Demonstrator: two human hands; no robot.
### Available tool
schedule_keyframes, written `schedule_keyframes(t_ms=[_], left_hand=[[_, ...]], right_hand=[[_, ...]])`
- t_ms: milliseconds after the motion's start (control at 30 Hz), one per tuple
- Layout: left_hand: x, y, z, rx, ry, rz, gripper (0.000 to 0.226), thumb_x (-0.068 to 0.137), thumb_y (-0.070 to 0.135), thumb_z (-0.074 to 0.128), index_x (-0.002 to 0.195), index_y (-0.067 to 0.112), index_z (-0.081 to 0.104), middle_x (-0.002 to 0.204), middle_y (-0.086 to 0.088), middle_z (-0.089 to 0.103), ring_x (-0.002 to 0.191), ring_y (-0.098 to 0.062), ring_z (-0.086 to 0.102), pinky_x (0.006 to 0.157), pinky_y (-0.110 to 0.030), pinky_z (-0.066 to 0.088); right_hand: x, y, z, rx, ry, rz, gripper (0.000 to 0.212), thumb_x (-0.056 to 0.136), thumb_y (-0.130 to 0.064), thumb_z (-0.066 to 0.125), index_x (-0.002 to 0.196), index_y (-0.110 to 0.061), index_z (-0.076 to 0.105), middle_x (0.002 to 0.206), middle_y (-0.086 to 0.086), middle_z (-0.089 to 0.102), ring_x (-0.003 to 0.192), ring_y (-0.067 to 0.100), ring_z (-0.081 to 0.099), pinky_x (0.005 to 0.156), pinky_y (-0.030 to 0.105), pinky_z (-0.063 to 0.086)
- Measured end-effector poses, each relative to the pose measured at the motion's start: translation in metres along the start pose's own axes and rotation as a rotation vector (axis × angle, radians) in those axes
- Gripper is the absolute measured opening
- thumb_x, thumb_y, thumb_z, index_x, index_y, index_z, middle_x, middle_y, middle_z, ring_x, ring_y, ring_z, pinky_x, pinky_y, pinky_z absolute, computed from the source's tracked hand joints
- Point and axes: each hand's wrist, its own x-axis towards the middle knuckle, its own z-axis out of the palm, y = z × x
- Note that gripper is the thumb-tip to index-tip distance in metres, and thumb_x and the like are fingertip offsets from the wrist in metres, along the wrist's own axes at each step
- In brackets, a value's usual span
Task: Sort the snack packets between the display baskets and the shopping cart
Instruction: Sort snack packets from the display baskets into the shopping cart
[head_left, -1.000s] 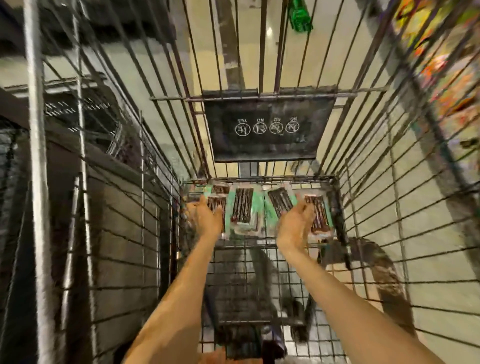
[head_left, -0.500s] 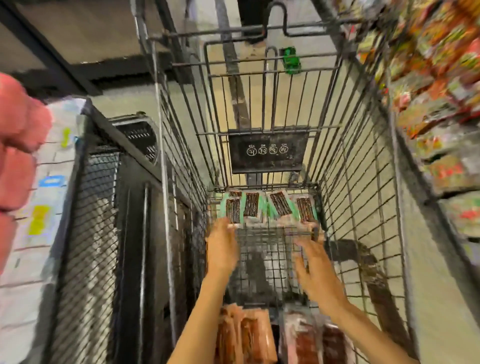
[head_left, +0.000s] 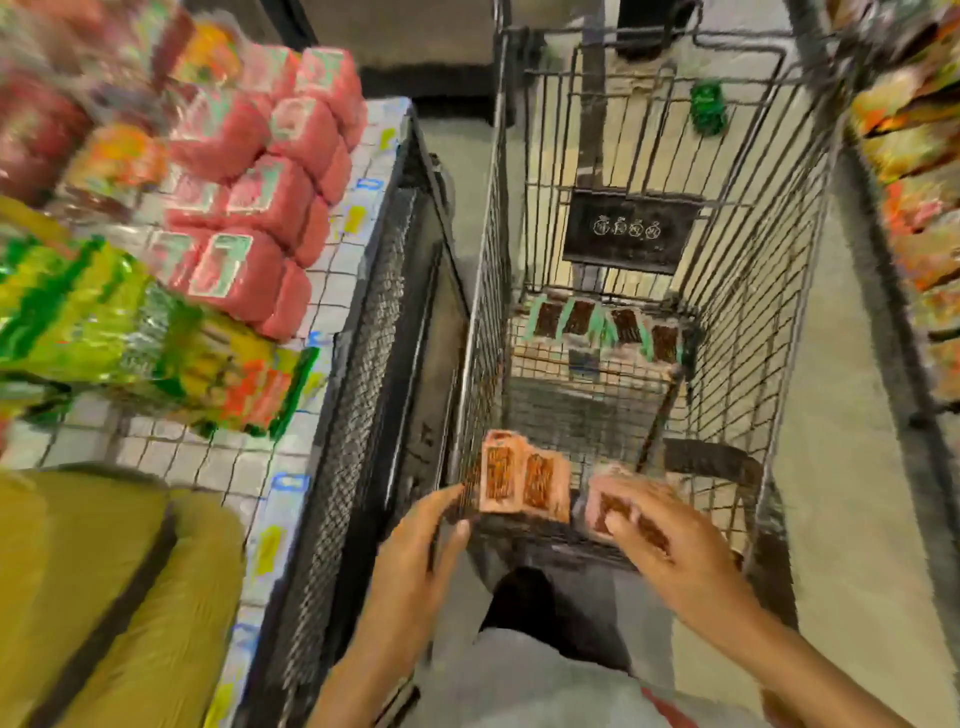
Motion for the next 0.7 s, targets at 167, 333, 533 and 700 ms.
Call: schedule_keyframes(t_ms=[167, 333, 533, 700], left_hand=[[-0.116, 0.005, -0.013, -0.04, 0.26, -0.131, 0.025, 0.092, 0.021, 0.059, 0.114, 0.032, 0.056, 0.11, 0.03, 0.06, 0.105, 0.02, 0.053, 0.086, 0.001, 0.036], [-0.225, 0.01, -0.023, -0.015, 0.493, -0.276, 0.028, 0.09, 0.027, 0.056, 0.117, 0.022, 0.061, 0.116, 0.025, 0.059, 0.107, 0.017, 0.053, 0.086, -0.004, 0.041], [-0.338, 0.017, -0.033, -0.066, 0.732, -0.497, 0.035, 0.09, 0.041, 0.051, 0.123, 0.034, 0.057, 0.119, 0.031, 0.057, 0.111, 0.016, 0.049, 0.086, -0.003, 0.039], [-0.417, 0.007, -0.049, -0.074, 0.877, -0.568, 0.032, 0.087, 0.035, 0.055, 0.119, 0.033, 0.059, 0.118, 0.025, 0.062, 0.111, 0.012, 0.054, 0.088, -0.004, 0.039]], right_hand=[[-0.042, -0.022, 0.012, -0.01, -0.166, -0.135, 0.036, 0.085, -0.037, 0.05, 0.119, -0.031, 0.06, 0.125, -0.019, 0.057, 0.123, -0.01, 0.043, 0.099, 0.003, 0.029], [-0.08, -0.052, 0.039, 0.012, -0.383, -0.295, 0.032, 0.086, -0.03, 0.054, 0.115, -0.026, 0.065, 0.12, -0.018, 0.062, 0.116, -0.008, 0.051, 0.098, 0.009, 0.037], [-0.124, -0.1, 0.097, 0.022, -0.647, -0.501, 0.027, 0.085, -0.018, 0.057, 0.109, -0.018, 0.069, 0.114, -0.01, 0.067, 0.11, -0.004, 0.057, 0.094, 0.01, 0.041], [-0.167, -0.143, 0.159, 0.036, -0.757, -0.617, 0.023, 0.086, -0.019, 0.057, 0.104, -0.014, 0.071, 0.108, -0.008, 0.07, 0.106, 0.001, 0.061, 0.092, 0.012, 0.043]])
